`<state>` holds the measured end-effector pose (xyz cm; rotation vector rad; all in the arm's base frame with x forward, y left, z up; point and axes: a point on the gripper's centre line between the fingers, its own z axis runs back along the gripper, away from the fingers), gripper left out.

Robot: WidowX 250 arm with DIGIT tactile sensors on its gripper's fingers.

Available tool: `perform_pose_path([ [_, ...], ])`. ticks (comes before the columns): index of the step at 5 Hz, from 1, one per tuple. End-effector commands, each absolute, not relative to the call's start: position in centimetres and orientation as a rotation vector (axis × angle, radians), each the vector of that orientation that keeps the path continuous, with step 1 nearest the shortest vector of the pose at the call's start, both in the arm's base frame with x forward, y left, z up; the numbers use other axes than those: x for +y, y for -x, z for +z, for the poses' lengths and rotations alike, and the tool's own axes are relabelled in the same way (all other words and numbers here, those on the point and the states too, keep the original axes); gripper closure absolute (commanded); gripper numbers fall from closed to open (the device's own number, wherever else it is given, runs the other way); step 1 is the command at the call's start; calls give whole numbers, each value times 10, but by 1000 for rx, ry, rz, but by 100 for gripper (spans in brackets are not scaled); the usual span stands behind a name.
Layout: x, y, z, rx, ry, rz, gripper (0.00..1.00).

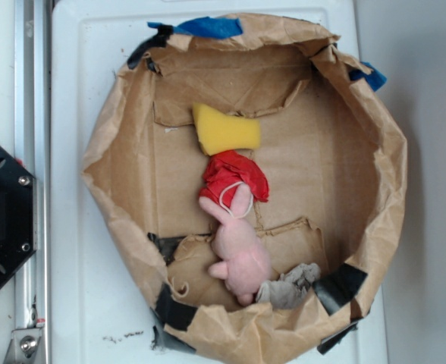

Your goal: Grab the white paper.

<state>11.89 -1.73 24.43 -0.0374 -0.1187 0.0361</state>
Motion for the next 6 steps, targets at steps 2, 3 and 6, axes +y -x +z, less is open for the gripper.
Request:
perform_pose_path([
  [2, -17, -119, 244, -119, 37, 36, 0],
  [3, -17, -119, 244, -119, 37, 36, 0],
  [6, -26, -196, 228, -150, 133, -260, 0],
])
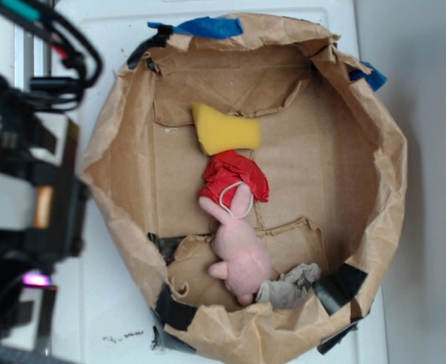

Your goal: Grab the white paper.

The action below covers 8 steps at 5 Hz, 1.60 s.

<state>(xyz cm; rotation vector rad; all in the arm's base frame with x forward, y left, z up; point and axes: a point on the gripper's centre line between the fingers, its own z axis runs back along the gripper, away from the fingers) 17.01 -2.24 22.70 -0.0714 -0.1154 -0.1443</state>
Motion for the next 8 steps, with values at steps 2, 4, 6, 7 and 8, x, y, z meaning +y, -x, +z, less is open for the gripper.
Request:
perform_pose_path([
  [2, 16, -233, 185, -186, 198, -374, 0],
  [4, 2, -217, 223, -254, 437, -518, 0],
  [6, 18, -243, 177, -268, 310, -482, 0],
  [7, 25, -260, 155, -301, 247, -466, 0],
  [8, 28, -269, 133, -287, 204, -462, 0],
])
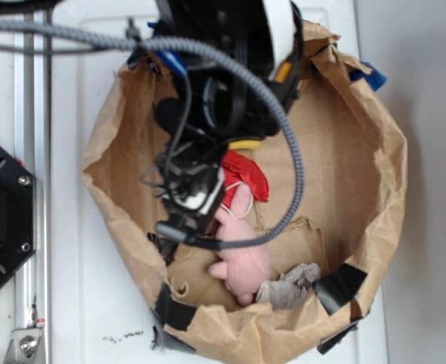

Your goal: Grab the white paper.

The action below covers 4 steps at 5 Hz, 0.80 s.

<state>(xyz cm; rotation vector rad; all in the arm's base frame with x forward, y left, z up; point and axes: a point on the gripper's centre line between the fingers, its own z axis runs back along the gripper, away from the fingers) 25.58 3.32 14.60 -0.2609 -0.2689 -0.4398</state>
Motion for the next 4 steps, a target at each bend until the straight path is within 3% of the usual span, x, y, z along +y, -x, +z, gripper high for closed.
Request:
perform_pose_path([
  [1, 13, -273, 112, -285, 189, -532, 0],
  [3, -26, -290, 73, -318, 127, -623, 0],
  [4, -47, -290, 63, -338, 165, -677, 0],
])
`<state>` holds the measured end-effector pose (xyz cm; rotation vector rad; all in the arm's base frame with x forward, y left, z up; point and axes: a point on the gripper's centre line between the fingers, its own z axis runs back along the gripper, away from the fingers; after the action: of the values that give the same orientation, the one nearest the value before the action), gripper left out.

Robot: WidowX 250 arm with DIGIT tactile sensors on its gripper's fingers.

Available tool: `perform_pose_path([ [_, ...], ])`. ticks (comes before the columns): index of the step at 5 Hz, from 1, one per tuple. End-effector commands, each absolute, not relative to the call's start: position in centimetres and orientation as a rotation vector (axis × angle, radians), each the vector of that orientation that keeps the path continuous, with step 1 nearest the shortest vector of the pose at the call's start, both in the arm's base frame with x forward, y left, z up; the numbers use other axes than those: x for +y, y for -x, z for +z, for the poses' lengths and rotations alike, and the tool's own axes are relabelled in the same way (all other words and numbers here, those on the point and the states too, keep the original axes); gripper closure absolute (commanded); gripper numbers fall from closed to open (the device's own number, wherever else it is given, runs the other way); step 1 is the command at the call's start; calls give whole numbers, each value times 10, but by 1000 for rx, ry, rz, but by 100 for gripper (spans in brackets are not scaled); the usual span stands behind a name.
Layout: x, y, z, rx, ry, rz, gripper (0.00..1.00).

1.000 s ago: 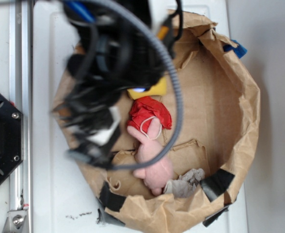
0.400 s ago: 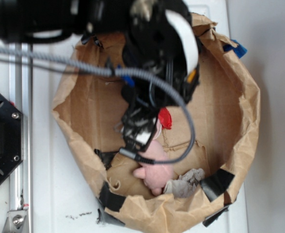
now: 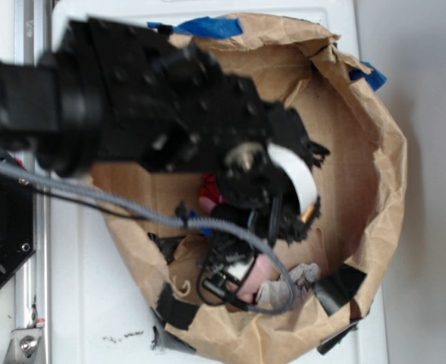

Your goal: Grab the white paper.

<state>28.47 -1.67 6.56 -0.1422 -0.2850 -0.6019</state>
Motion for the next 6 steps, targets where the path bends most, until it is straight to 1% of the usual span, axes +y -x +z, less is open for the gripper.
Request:
perform_pose_path([
  [1, -60, -288, 65, -358, 236, -686, 0],
  [3, -67, -292, 59, -458, 351, -637, 0],
  [4, -70, -297, 56, -488, 364, -611, 0],
  [5, -74, -305, 43, -467, 332, -616, 0],
  [6, -76, -313, 31, -430, 303, -611, 0],
])
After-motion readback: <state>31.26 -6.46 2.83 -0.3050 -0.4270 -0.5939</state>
